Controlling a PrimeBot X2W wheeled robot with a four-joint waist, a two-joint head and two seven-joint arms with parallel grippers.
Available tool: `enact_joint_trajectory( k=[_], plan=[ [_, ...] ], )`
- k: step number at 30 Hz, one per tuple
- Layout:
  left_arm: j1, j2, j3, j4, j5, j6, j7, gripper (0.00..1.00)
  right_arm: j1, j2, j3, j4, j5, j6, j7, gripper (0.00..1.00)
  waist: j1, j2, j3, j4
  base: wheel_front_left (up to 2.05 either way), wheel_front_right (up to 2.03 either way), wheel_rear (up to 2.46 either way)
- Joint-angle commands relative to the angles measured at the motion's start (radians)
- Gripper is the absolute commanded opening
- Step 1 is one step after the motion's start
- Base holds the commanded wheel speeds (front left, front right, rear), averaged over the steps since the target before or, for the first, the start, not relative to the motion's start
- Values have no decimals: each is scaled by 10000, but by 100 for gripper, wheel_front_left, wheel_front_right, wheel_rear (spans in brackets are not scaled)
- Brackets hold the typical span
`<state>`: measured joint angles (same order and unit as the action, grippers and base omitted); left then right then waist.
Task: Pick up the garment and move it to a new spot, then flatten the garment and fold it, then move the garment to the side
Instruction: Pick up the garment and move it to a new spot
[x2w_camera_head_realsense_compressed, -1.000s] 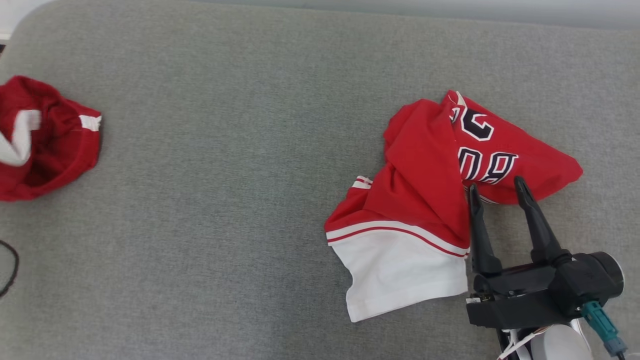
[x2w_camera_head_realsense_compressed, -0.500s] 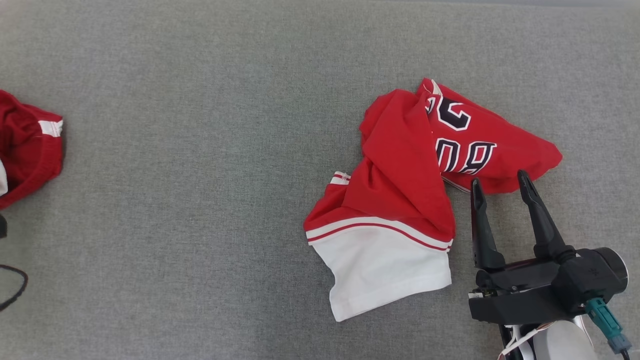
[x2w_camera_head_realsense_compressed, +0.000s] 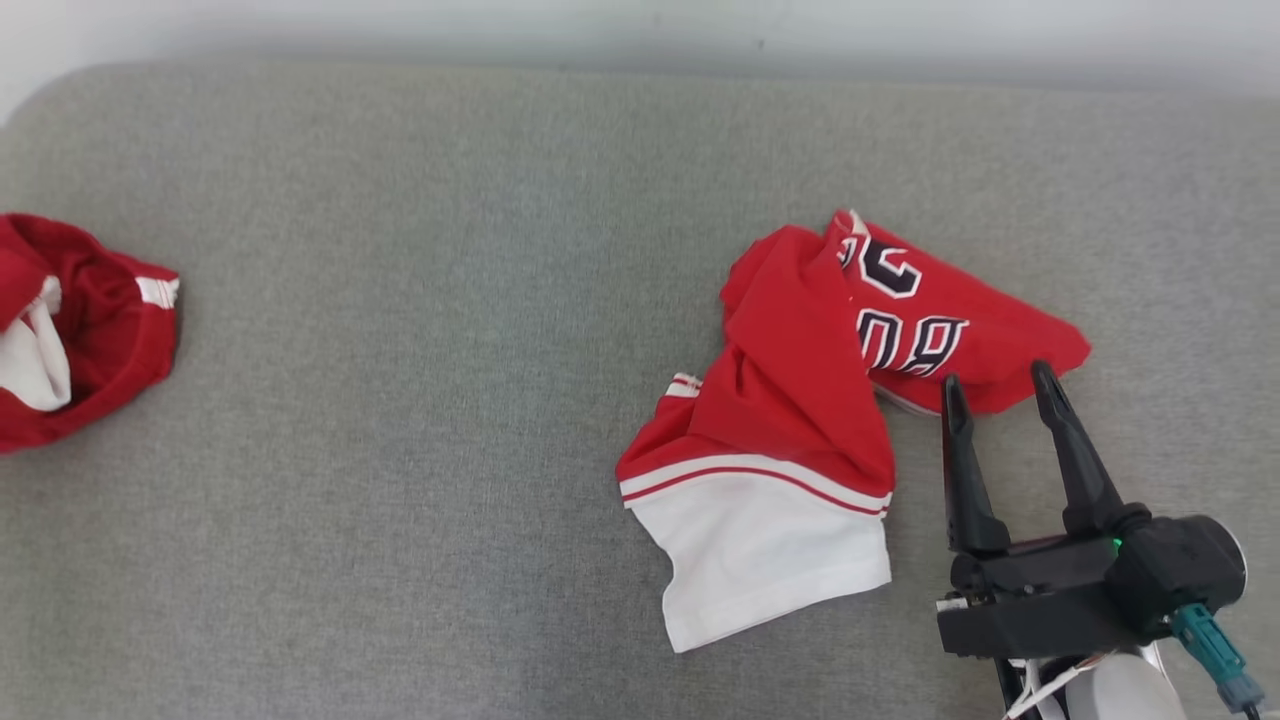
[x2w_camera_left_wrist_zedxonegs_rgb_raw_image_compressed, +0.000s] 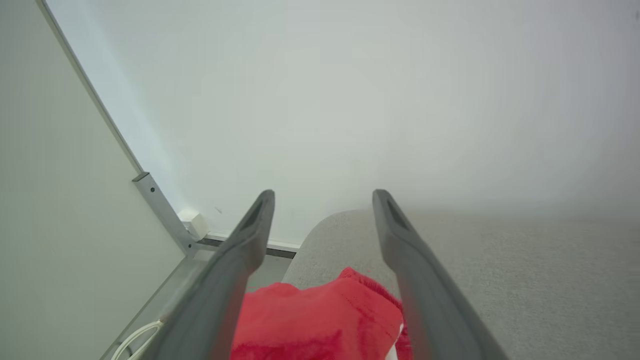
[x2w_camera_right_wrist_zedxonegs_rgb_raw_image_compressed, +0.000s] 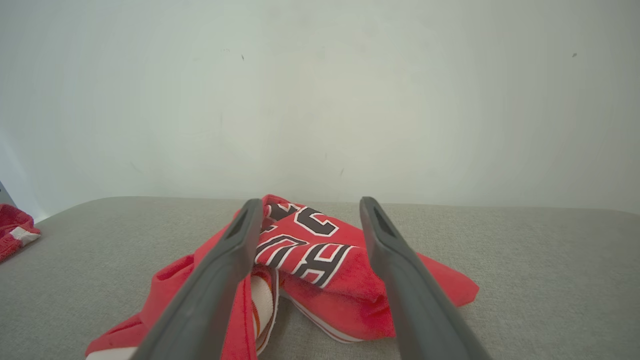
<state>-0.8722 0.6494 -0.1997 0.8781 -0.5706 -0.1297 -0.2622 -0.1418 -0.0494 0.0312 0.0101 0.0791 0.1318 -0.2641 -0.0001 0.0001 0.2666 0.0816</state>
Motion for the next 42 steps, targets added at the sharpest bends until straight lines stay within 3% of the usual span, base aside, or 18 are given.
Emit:
enact_joint_trajectory(
  k=[1,9,18,29,36,42],
  plan=[
    [307,-26,134,-312,141,-2,-32,100,89,-17,-67,-28,94,-22,-9,100,1,-1,-347,-164,0,0,0],
    [1590,-689,700,-1924,820,161,-33,100,297,-14,-312,83,189,-22,-7,100,1,-1,-819,-492,0,0,0],
    [3828,-2152,986,-4097,1527,868,-33,100,833,-17,-515,250,299,-22,-9,100,1,-1,-1487,-939,0,0,0],
    [6447,-3193,1563,-6391,2006,1343,-33,100,1283,-11,-508,471,336,-22,-9,100,1,-1,-2076,-1489,0,0,0],
    [8128,-3941,2481,-8100,2746,1285,-34,100,1560,-16,-418,541,363,-22,-9,100,1,-1,-2297,-1670,0,0,0],
    [9065,-4695,2985,-8791,3527,877,-35,100,1678,-20,-499,570,396,-22,-7,100,1,-1,-2337,-1578,0,0,0]
  ],
)
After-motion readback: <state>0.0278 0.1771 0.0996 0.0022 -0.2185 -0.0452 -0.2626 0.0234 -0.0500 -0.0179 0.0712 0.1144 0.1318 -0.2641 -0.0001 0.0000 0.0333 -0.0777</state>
